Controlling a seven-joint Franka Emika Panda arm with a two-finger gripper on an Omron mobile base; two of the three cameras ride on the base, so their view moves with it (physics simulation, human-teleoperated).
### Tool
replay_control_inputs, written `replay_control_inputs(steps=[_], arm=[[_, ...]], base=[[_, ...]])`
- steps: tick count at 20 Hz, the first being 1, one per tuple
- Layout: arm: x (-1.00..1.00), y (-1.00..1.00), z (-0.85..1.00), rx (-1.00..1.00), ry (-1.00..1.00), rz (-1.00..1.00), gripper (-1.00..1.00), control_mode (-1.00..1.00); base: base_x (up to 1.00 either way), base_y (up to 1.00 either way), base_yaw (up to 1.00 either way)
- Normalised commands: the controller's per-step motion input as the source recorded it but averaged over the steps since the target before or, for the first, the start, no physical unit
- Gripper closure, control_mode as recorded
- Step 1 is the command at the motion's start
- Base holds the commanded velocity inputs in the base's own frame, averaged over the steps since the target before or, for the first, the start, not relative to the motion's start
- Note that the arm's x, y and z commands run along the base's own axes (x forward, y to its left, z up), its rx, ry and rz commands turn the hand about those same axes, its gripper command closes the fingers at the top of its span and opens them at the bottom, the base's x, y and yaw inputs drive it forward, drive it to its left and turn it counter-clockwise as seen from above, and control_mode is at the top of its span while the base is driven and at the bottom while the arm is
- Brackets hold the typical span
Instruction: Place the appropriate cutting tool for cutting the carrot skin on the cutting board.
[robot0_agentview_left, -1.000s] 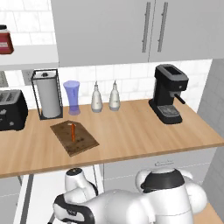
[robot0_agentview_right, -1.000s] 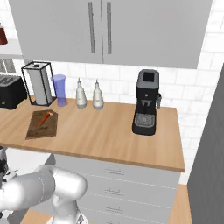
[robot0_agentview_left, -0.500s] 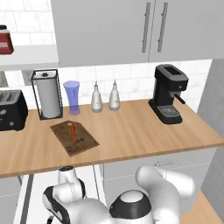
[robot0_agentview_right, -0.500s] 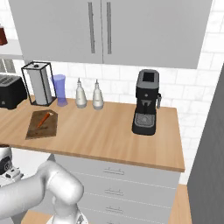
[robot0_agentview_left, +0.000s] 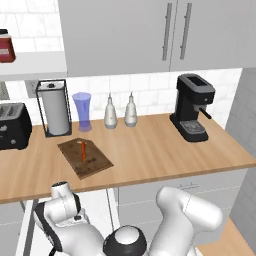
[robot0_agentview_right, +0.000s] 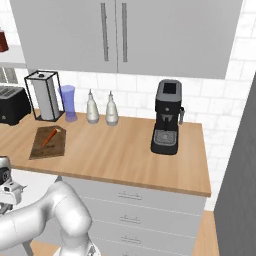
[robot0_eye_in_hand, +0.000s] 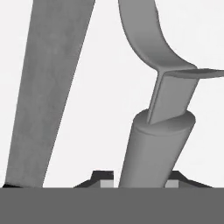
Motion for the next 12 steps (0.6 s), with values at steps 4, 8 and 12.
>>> replay_control_inputs(steps=[4,8,12], arm=[[-0.58,0.18,-0.05,0.00,-0.02,-0.02,1.00,-1.00],[-0.51,-0.02,0.64,0.00,-0.04,-0.08,1.00,-1.00],[-0.48,-0.16,0.86,0.00,-0.05,-0.10,1.00,-1.00]], base=[[0.00,0.00,0.00],[0.00,0.00,0.00],[0.00,0.00,0.00]])
